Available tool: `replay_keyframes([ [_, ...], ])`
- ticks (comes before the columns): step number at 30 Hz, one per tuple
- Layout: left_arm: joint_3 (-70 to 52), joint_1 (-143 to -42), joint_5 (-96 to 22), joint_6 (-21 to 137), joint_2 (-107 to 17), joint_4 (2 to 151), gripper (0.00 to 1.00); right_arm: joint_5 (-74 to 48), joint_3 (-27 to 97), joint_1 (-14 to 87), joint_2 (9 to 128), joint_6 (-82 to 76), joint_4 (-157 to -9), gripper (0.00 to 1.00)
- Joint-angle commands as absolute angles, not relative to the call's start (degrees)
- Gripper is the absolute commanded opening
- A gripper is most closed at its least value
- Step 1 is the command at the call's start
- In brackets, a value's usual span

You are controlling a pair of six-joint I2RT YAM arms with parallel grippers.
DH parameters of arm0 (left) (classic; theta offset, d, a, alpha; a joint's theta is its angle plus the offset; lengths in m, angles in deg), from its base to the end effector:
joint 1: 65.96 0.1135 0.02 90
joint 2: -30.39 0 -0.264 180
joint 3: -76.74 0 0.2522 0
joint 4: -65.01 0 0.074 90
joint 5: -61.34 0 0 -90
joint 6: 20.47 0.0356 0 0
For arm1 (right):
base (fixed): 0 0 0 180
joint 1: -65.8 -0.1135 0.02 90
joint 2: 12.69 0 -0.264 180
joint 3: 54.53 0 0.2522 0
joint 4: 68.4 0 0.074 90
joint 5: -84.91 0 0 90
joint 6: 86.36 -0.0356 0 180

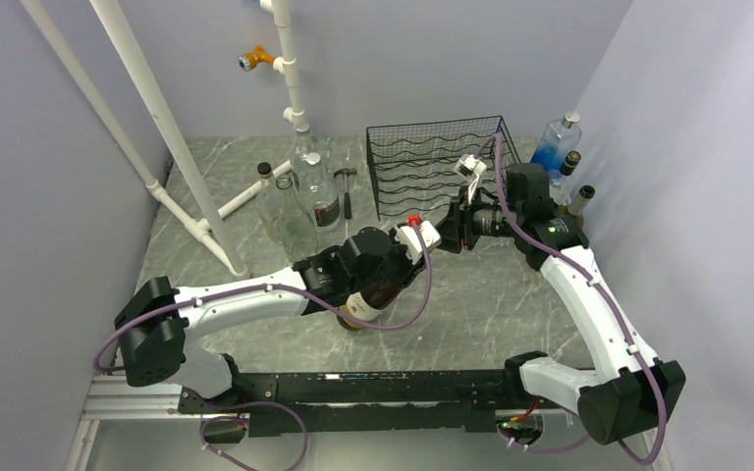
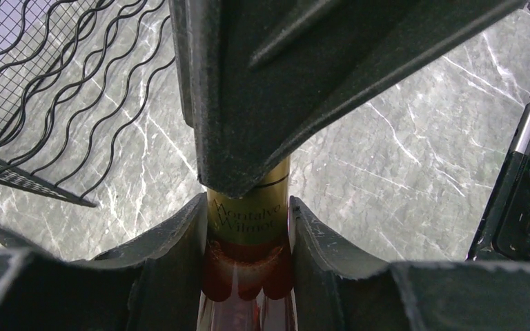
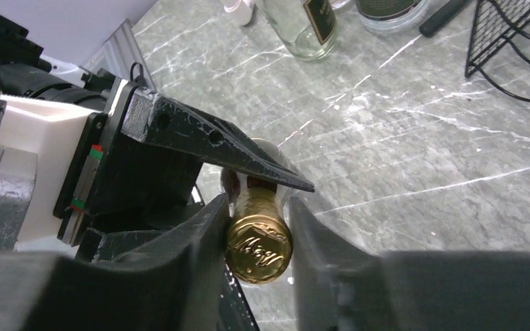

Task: Take the wine bottle off the wine rack
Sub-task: Pick up the wine bottle from the wine rack, then place the wine bottle at the center of the board.

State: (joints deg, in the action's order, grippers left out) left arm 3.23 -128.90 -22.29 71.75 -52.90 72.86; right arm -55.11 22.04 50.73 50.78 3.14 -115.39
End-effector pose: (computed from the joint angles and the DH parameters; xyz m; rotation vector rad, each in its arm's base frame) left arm 0.1591 -0.3027 0.2997 0.9694 1.6623 -0.6185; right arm 0.2132 0.0857 0.3528 -0.7656 1.9690 1.0956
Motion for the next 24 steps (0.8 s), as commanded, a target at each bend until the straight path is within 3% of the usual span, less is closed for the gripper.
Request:
replay_keyframes([
  [1,4.6,-128.6,-20.8,70.0,-48.7,69.8,0.0,-56.9,26.4,50.4,51.4,8.5,-115.8,0.46],
  [4,7.7,-128.6,-20.0,69.9,-45.7,66.5,0.0,-58.3,29.7,50.4,52.6,10.4,-118.3,0.66],
  [8,10.7,-128.4,-19.5,69.9,-41.8,64.6,0.0,-61.7,35.2,50.6,53.9,13.6,-122.7,0.8],
  [15,16.8,-126.7,-16.1,67.7,-34.9,60.7,0.0,-69.7,42.5,56.4,52.9,19.3,-129.2,0.86],
  [24,26.6,-119.7,-12.4,66.3,-25.1,48.4,0.0,-73.1,26.7,63.4,44.3,18.0,-120.3,0.92],
])
